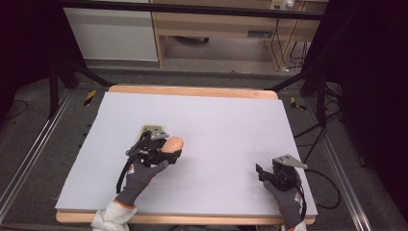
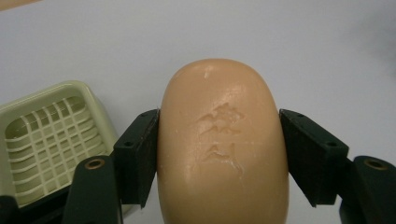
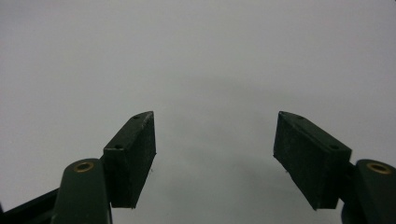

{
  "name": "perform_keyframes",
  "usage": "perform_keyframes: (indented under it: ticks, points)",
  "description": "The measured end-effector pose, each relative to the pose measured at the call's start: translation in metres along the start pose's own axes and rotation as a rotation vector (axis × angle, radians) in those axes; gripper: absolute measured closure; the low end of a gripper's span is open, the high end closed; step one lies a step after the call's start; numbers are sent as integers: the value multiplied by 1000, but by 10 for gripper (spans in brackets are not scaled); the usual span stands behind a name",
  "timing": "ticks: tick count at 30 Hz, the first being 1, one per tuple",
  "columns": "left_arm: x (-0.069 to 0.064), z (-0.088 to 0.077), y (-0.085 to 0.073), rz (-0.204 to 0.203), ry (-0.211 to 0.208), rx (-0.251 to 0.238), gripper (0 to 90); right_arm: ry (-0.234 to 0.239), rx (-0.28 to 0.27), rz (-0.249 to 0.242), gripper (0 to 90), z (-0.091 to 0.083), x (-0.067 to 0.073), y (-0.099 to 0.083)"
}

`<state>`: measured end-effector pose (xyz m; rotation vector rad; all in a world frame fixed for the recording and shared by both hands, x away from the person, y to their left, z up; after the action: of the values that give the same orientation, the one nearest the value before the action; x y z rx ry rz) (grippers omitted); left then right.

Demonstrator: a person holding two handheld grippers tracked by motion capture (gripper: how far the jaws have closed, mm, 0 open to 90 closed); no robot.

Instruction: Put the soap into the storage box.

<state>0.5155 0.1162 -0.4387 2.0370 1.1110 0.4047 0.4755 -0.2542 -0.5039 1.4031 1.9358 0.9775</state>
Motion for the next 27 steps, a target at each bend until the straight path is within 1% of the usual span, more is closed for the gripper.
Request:
perform_keyframes:
  ticks: [7, 18, 23, 27]
  points:
    - [8, 0, 1, -10, 18, -1, 319, 2, 0, 1, 297, 0, 0, 0]
    - [25, -4, 4, -44, 49, -24, 319, 3, 0, 3, 298, 0, -1, 0]
    - [30, -4, 5, -47, 59, -25, 319, 4, 1, 5, 298, 0, -1, 0]
    - [36, -4, 6, -63, 69, -32, 319, 6, 1, 7, 296, 0, -1, 0]
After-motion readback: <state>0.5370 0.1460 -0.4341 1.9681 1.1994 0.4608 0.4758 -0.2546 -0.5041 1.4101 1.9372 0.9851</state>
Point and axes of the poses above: each handheld gripper's, and its own axes: z roughly forward along the jaws, y roughly out of its top, x roughly to its left, the point moved 5 cm from there along z, roughly forward along the jaws, and after that the axes turned 3 degrees about -z, right-handed, at the moved point
